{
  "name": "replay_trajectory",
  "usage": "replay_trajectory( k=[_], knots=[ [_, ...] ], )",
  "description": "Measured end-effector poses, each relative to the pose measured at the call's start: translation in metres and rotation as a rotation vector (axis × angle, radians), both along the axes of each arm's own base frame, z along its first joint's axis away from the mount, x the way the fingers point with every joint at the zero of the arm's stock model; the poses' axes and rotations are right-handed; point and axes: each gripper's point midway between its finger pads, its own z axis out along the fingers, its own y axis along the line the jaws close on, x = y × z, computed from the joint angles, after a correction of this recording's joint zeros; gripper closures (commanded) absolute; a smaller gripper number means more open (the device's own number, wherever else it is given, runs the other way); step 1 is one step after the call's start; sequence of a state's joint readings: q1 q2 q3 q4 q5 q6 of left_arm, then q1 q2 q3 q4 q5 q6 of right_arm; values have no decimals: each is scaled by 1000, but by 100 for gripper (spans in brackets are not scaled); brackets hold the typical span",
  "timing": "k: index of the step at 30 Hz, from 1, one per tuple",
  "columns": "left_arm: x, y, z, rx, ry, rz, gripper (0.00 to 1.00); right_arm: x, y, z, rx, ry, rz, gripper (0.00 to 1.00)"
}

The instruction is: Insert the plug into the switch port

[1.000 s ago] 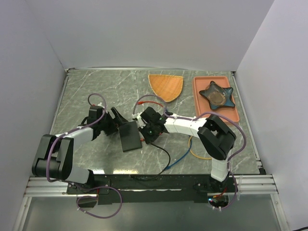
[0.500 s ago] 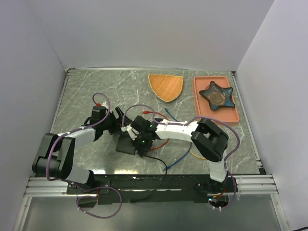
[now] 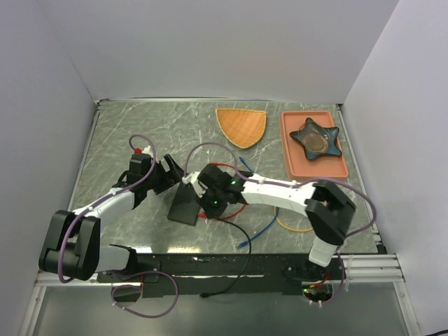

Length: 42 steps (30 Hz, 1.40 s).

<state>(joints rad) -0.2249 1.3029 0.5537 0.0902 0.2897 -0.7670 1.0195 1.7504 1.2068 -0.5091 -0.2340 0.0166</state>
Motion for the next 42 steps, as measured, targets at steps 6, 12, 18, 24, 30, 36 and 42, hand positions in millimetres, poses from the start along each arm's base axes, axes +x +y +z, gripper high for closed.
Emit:
replay_trajectory(
  k=[6, 12, 18, 24, 30, 36, 42],
  knots=[
    [0, 1, 1, 7, -6, 0, 4, 30, -11, 25, 60, -131, -55, 100],
    [-1, 0, 2, 3, -7, -6, 4, 39, -24, -10, -8, -148, -82, 100],
    [-7, -1, -5, -3, 10, -17, 2, 38, -25, -40, -59, -116, -78, 100],
    [-11, -3, -12, -10, 33, -32, 3, 44, -21, -45, -65, -128, -85, 100],
    [-16, -4, -22, -11, 61, -40, 9, 43, -19, -45, -71, -137, -79, 100],
    [-17, -3, -27, -6, 77, -39, 12, 42, -13, -45, -83, -162, -64, 100],
    [-18, -3, -28, -4, 84, -39, 13, 41, -11, -44, -88, -173, -56, 100]
  ],
)
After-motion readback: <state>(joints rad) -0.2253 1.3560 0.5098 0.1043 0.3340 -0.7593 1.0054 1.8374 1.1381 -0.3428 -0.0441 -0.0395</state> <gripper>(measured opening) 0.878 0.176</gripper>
